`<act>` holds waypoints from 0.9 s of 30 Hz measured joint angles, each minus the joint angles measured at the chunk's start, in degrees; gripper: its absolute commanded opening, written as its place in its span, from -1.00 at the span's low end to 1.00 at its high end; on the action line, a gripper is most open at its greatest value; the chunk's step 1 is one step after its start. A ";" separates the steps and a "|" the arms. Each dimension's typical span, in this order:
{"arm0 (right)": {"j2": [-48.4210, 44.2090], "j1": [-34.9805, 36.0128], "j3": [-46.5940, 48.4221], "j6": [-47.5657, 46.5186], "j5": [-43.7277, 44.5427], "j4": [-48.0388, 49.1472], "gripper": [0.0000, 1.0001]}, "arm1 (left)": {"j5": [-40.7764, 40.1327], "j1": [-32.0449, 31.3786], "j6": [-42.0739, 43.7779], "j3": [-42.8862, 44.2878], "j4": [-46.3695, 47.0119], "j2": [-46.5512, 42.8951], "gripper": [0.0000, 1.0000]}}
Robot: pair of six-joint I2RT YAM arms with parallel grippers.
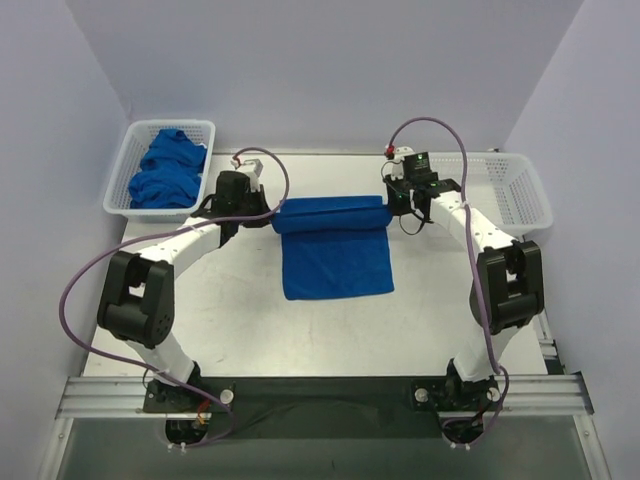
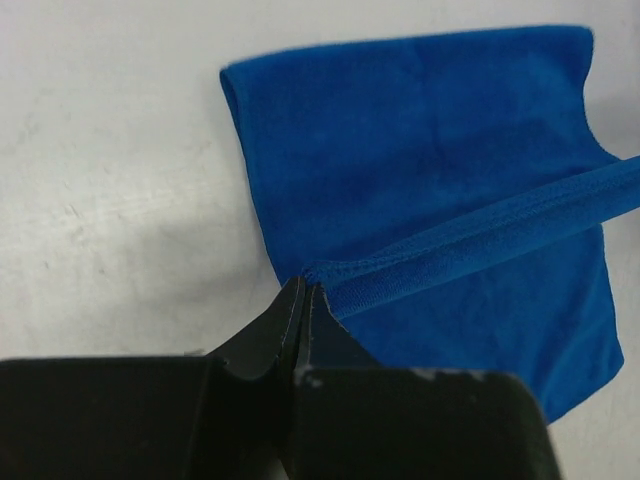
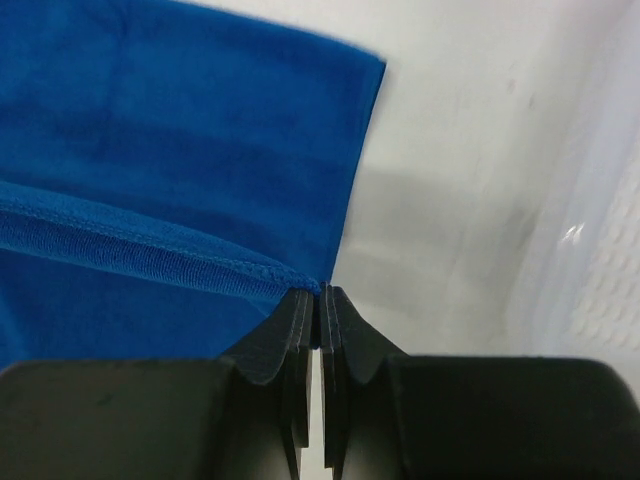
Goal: Fold and stack the towels
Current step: Fold the towel
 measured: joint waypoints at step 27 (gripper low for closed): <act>-15.78 -1.11 -16.00 15.58 -1.73 -5.09 -1.00 | 2.38 -5.11 -9.16 -10.75 -10.34 -16.41 -1.00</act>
